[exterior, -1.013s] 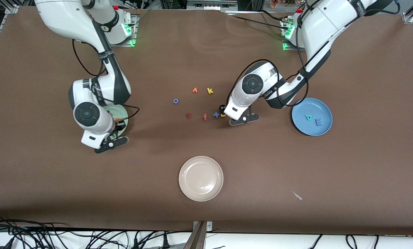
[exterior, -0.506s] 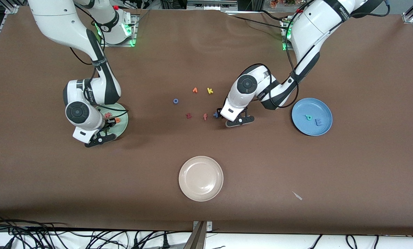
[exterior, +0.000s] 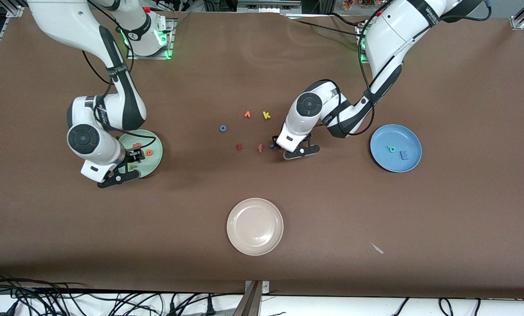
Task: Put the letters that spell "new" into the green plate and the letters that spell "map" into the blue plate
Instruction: 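Place the green U on the green plate while the left gripper reaches yellow D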
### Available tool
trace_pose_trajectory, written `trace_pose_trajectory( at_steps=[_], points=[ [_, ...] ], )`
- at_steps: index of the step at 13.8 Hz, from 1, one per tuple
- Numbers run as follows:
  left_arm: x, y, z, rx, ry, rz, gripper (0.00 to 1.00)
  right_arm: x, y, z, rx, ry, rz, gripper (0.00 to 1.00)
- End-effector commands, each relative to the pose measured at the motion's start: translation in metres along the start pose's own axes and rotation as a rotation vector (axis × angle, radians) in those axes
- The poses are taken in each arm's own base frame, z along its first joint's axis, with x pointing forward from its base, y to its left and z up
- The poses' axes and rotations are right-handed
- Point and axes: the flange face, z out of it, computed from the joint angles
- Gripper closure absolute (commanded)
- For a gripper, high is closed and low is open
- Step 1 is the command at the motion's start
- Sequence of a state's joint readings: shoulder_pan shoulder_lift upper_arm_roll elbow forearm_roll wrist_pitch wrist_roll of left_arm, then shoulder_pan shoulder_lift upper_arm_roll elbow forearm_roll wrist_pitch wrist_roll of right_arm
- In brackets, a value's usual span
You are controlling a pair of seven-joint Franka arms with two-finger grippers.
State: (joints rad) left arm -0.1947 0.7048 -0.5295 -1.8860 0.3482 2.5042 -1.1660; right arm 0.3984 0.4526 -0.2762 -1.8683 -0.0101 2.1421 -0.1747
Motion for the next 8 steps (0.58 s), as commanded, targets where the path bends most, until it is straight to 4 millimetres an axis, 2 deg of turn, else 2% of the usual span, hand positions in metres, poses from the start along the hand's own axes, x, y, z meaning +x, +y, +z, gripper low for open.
trace_pose_trajectory(
  at_steps=[1,5,7,8],
  points=[
    [0.000,0.003,0.004,0.008,0.014,-0.008,0.31,0.008,0.005,-0.050,0.091,-0.027,0.040,0.03],
    [0.000,0.000,0.011,0.018,0.003,-0.013,0.31,0.009,0.005,-0.117,0.126,-0.093,0.106,0.03],
    [-0.001,-0.001,0.015,0.025,-0.002,-0.012,0.33,0.001,0.007,-0.148,0.135,-0.083,0.121,0.02],
    [-0.001,-0.001,0.015,0.028,-0.005,-0.015,0.37,-0.007,0.008,-0.167,0.141,-0.057,0.120,0.02]
  ],
)
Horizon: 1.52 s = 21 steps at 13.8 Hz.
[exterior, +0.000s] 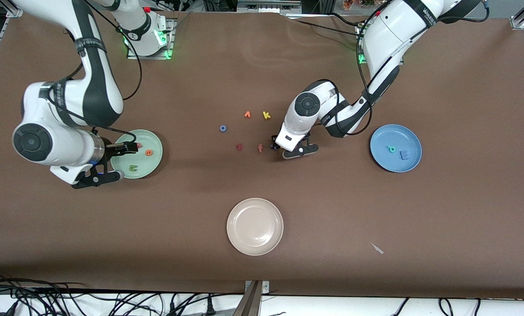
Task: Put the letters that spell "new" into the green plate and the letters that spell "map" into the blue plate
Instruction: 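Place the green U on the green plate while the left gripper reaches yellow D, then carry the yellow D to the blue plate with the left gripper while the right retracts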
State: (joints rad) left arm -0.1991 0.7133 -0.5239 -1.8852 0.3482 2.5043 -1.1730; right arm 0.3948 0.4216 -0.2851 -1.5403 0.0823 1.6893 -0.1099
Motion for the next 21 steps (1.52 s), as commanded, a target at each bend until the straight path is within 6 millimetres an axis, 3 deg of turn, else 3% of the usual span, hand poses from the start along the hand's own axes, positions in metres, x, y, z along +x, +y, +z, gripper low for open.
trace_pose_trajectory(
  at_steps=[1,3,5,8,10,12,15,18,21],
  points=[
    [0.000,0.000,0.010,0.024,0.000,-0.007,0.45,-0.029,0.005,-0.052,0.042,0.030,0.020,0.02],
    [-0.001,0.000,0.010,0.026,-0.001,-0.007,0.55,-0.062,0.023,-0.093,0.067,0.051,0.043,0.02],
    [0.000,0.000,0.009,0.026,0.000,-0.007,0.56,-0.091,0.025,-0.126,0.067,0.099,0.022,0.00],
    [0.004,-0.003,0.005,0.034,0.001,-0.015,0.83,-0.109,0.018,-0.125,0.079,-0.029,0.016,0.00],
    [0.010,-0.006,-0.007,0.043,0.012,-0.016,0.99,-0.105,0.021,-0.127,0.079,-0.003,0.011,0.00],
    [0.023,-0.018,-0.028,0.095,0.014,-0.025,1.00,-0.101,0.038,-0.131,0.085,0.047,0.043,0.00],
    [0.054,-0.054,-0.071,0.174,-0.016,0.022,1.00,-0.109,0.076,-0.167,0.092,0.244,0.105,0.00],
    [0.103,-0.117,-0.106,0.213,-0.089,0.088,1.00,-0.120,0.073,-0.178,0.059,0.266,0.079,0.00],
    [0.146,-0.191,-0.116,0.260,-0.191,0.200,1.00,-0.143,0.073,-0.176,0.044,0.252,0.104,0.00]
  ],
)
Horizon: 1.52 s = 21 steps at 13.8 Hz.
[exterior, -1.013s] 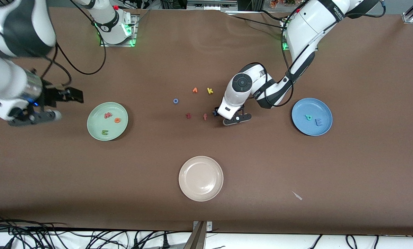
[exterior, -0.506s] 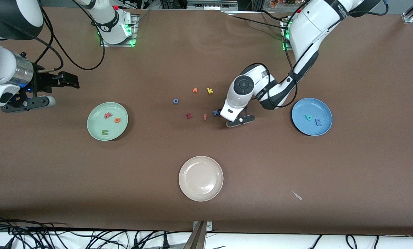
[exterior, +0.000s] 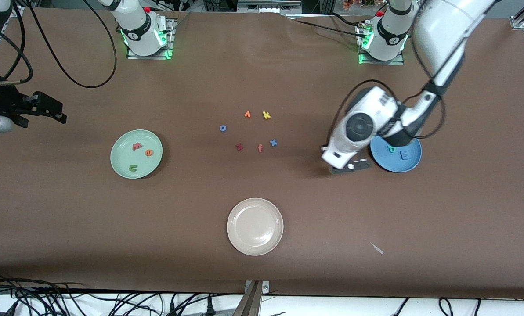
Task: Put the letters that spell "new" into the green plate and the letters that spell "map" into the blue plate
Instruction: 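Carry the yellow D to the blue plate with the left gripper while the right retracts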
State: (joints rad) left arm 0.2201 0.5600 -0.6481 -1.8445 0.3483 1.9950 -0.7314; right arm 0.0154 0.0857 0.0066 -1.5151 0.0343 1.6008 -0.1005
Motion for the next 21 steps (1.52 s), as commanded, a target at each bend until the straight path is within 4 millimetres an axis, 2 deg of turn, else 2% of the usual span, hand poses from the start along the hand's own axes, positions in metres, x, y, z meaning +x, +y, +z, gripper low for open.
trace_pose_trajectory(
  at_steps=[1,2,4,7,10,11,12,13,14,16,18,21],
  points=[
    [0.020,-0.061,0.005,0.021,-0.058,0.118,1.00,-0.034,-0.004,-0.001,-0.019,-0.018,0.047,0.00],
    [0.027,-0.082,0.011,0.014,-0.074,0.145,1.00,-0.045,-0.005,0.003,-0.020,-0.028,0.072,0.00],
    [0.035,-0.115,0.029,-0.003,-0.112,0.182,1.00,-0.047,-0.006,0.001,-0.025,-0.027,0.072,0.00],
    [0.035,-0.126,0.056,-0.016,-0.166,0.185,0.98,-0.045,-0.004,-0.001,-0.034,-0.007,0.073,0.00],
    [0.038,-0.142,0.064,-0.015,-0.184,0.192,0.89,-0.041,0.004,0.003,-0.033,-0.006,0.084,0.00],
    [0.038,-0.147,0.065,-0.012,-0.196,0.200,0.73,-0.038,0.012,0.004,-0.031,0.008,0.096,0.00],
    [0.038,-0.148,0.065,-0.012,-0.197,0.199,0.50,-0.039,0.012,0.003,-0.031,0.011,0.097,0.00],
    [0.039,-0.150,0.063,-0.014,-0.194,0.195,0.20,-0.039,0.014,0.003,-0.034,0.011,0.098,0.00],
    [0.040,-0.150,0.059,-0.014,-0.186,0.192,0.04,-0.038,0.012,0.003,-0.036,0.012,0.095,0.00],
    [0.042,-0.151,0.047,-0.006,-0.180,0.191,0.01,-0.038,0.010,0.002,-0.039,0.013,0.090,0.00],
    [0.051,-0.155,0.008,0.000,-0.173,0.178,0.01,-0.039,0.007,0.001,-0.046,0.014,0.085,0.00],
    [0.061,-0.156,-0.067,0.003,-0.159,0.174,0.01,-0.039,0.007,0.001,-0.043,0.011,0.086,0.00]
  ],
)
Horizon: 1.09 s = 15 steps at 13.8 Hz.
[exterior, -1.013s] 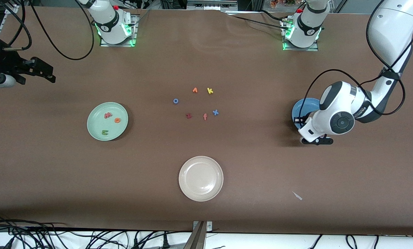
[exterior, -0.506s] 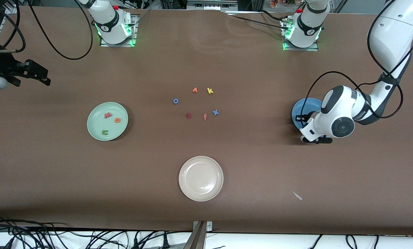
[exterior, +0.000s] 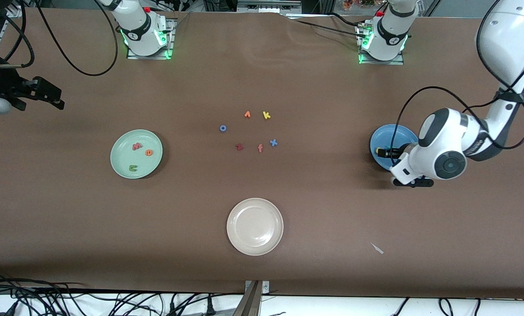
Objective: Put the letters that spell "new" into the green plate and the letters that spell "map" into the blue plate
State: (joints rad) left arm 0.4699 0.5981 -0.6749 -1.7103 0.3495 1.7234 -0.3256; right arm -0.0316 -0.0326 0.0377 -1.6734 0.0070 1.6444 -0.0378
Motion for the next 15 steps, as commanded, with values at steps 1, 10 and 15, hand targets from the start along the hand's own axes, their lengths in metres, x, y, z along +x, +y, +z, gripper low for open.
trace_pose_trajectory(
  at_steps=[1,10,15],
  points=[
    [-0.009,-0.001,-0.072,0.015,0.026,0.014,0.01,-0.004,-0.002,-0.003,-0.015,0.010,0.004,0.00],
    [-0.044,-0.009,-0.200,0.016,0.103,0.161,0.01,-0.004,-0.003,-0.002,-0.015,0.010,0.003,0.00],
    [-0.051,-0.027,-0.245,-0.019,0.178,0.146,0.01,-0.002,-0.004,-0.002,-0.015,0.017,0.001,0.00]
  ],
)
